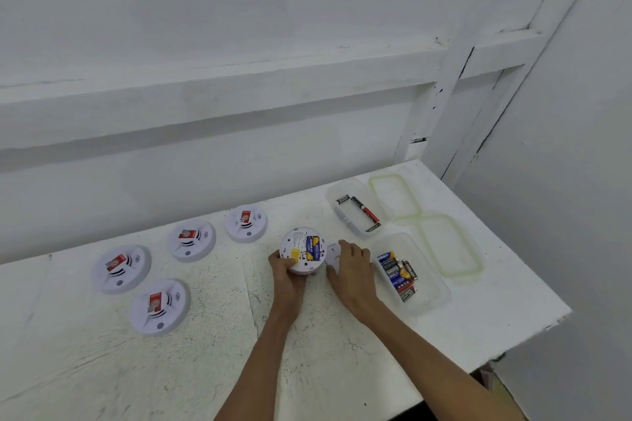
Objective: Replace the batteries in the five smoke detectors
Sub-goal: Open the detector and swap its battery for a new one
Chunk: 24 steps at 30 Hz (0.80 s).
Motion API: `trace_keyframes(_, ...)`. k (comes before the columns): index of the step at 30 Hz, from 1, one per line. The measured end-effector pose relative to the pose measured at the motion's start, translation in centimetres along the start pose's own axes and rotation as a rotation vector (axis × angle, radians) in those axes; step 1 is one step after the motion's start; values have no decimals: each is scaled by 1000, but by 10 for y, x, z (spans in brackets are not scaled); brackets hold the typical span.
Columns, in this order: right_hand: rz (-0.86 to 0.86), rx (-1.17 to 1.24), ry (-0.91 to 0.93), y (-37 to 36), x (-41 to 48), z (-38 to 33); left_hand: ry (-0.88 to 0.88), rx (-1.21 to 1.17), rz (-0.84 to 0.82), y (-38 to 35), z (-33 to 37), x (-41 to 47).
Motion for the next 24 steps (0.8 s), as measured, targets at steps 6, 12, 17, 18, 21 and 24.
trace_keyframes(6,31,253,-64,2,0,-3,-1,-78,-13,1,-1,1)
trace_keyframes(12,127,873,-290,16,-6,-12,-25,67,25,-2,-1,3)
trace_keyframes(17,197,823,-73,30,-1,-25,-11,181,0,-1,-3,5)
trace_keyframes(18,196,788,-30,30,1,-27,-9,193,-16,0,-2,5)
trace_keyframes(21,159,694,86,28,2,-31,13,201,-42,-1,0,4)
trace_keyframes(24,123,613,169,24,4,-32,27,214,-64,-2,3,1)
Point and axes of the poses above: each hand's wrist, its own x-axis towards the middle knuckle, its own y-axis out of the back of the hand, z = x × y, the point moved 2 cm from there along x, towards the middle knuckle
